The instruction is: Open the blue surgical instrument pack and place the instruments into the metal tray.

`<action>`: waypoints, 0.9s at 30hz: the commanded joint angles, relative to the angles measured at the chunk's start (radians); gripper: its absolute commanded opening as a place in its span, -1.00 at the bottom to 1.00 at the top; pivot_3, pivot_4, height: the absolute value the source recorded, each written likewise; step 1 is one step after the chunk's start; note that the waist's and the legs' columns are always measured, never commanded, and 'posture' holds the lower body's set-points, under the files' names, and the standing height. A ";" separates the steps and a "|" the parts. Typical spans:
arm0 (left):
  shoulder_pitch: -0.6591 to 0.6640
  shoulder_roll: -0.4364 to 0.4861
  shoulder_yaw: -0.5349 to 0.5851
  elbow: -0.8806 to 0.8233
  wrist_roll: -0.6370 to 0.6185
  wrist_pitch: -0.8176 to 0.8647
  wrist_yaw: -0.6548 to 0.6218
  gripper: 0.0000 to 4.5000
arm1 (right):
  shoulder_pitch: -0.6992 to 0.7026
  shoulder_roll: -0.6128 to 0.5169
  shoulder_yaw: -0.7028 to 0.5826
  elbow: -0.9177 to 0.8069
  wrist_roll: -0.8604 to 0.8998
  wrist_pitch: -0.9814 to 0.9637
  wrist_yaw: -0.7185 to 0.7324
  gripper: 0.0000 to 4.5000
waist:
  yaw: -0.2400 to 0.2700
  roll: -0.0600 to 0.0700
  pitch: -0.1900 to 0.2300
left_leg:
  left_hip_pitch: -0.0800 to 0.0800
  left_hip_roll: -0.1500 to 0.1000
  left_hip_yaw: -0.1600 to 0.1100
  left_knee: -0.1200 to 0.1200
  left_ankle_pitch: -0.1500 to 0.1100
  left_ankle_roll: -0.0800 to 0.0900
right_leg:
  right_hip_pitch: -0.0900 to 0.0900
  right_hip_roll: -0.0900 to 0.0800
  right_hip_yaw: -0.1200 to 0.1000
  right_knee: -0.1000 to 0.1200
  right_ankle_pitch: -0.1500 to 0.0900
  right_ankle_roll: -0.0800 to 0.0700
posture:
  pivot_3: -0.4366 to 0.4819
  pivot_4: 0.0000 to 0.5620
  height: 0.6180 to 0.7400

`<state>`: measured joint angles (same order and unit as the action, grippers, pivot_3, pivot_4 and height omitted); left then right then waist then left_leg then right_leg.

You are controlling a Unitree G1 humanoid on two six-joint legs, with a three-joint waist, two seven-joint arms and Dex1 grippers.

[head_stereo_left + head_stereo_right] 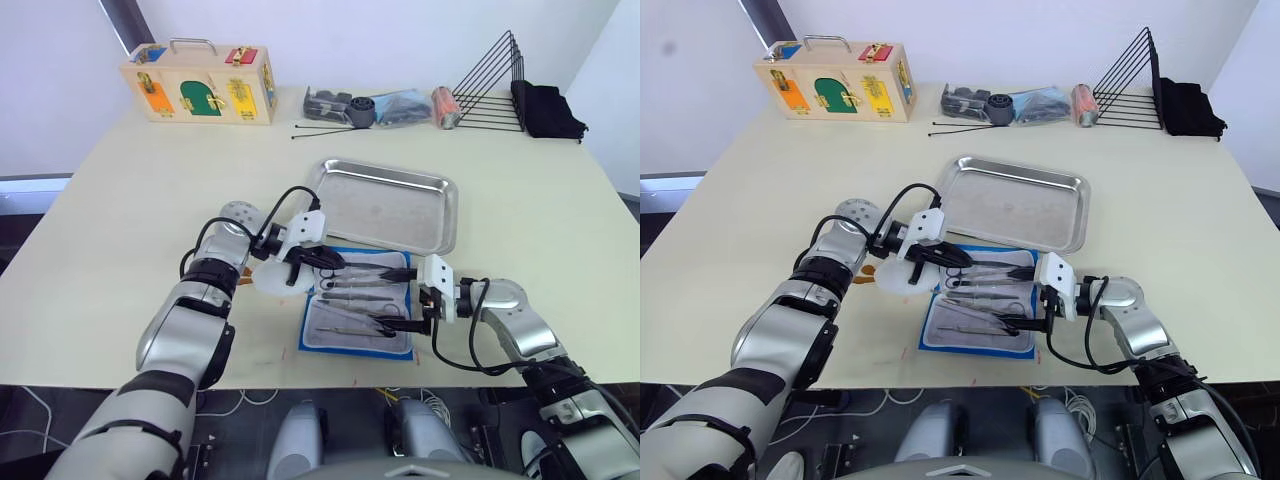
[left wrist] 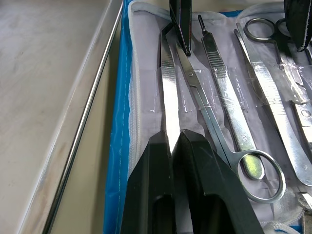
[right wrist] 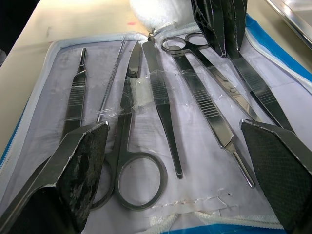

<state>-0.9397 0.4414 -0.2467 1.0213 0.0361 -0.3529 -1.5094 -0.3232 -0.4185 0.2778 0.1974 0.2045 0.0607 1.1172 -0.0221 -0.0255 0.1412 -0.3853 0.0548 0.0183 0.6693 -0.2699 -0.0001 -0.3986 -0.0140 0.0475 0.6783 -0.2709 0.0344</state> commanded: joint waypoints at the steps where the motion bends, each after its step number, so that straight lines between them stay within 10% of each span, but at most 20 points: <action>1: 0.008 0.005 -0.003 -0.015 0.007 0.011 -0.017 -0.98 | 0.040 -0.010 0.044 0.073 -0.060 0.042 -0.015 1.00 | 0.000 0.000 0.000 | 0.000 0.000 0.000 0.000 0.000 0.000 | 0.000 0.000 0.000 0.000 0.000 0.000 | -0.05 -0.47 1.00; 27: 0.048 0.175 -0.054 -0.447 0.018 0.379 -0.056 -0.98 | 0.040 -0.004 0.067 0.079 -0.064 0.065 -0.022 1.00 | -0.019 0.000 0.000 | 0.000 0.000 -0.001 -0.001 0.000 0.000 | 0.000 0.000 0.000 0.000 0.000 0.000 | -0.05 -0.47 1.00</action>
<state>-0.8885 0.5945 -0.3144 0.6245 0.0653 0.0040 -1.5472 -0.3284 -0.4070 0.2942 0.1970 0.2033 0.0634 1.1010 -0.0408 -0.0256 0.1415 -0.3849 0.0552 0.0174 0.6685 -0.2699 -0.0001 -0.3985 -0.0136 0.0475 0.6784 -0.2711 0.0342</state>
